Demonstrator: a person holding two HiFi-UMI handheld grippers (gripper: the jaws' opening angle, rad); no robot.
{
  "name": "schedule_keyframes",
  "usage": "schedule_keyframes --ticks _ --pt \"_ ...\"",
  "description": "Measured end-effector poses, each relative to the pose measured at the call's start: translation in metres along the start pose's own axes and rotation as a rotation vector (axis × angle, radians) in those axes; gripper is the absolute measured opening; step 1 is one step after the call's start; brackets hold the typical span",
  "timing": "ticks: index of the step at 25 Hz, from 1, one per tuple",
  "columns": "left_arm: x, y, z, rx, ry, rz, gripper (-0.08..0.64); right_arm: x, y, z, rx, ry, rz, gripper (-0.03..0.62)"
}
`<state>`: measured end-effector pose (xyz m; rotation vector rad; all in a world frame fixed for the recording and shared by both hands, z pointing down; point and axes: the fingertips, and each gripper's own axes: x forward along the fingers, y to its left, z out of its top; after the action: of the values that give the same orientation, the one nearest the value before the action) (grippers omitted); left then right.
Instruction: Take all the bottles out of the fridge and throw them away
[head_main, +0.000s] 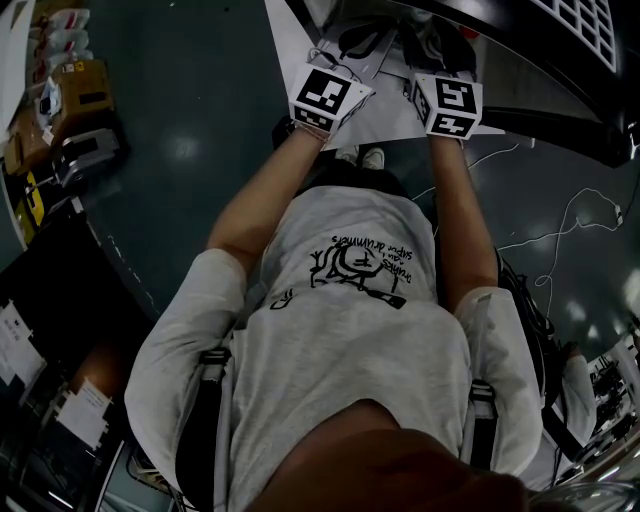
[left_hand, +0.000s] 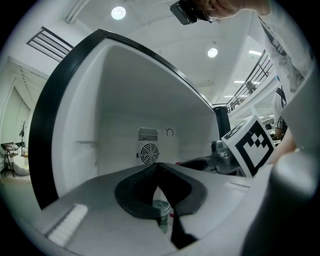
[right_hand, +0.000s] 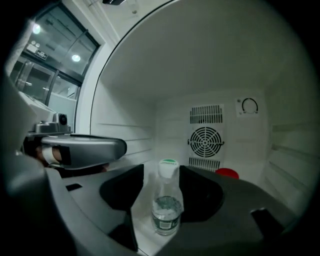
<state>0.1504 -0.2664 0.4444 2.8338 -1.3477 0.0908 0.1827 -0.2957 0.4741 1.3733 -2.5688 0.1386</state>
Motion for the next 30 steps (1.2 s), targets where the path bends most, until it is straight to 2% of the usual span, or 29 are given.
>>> schedule_keyframes --ticks 22,30 --pt "0.001 0.021 -0.011 -0.054 0.029 0.026 0.009 0.032 -0.003 0.0 0.019 -0.008 -0.065 0.193" --pt "-0.007 0.021 -0.004 -0.054 0.019 0.026 0.009 0.025 0.001 0.007 0.006 -0.025 -0.073 0.155"
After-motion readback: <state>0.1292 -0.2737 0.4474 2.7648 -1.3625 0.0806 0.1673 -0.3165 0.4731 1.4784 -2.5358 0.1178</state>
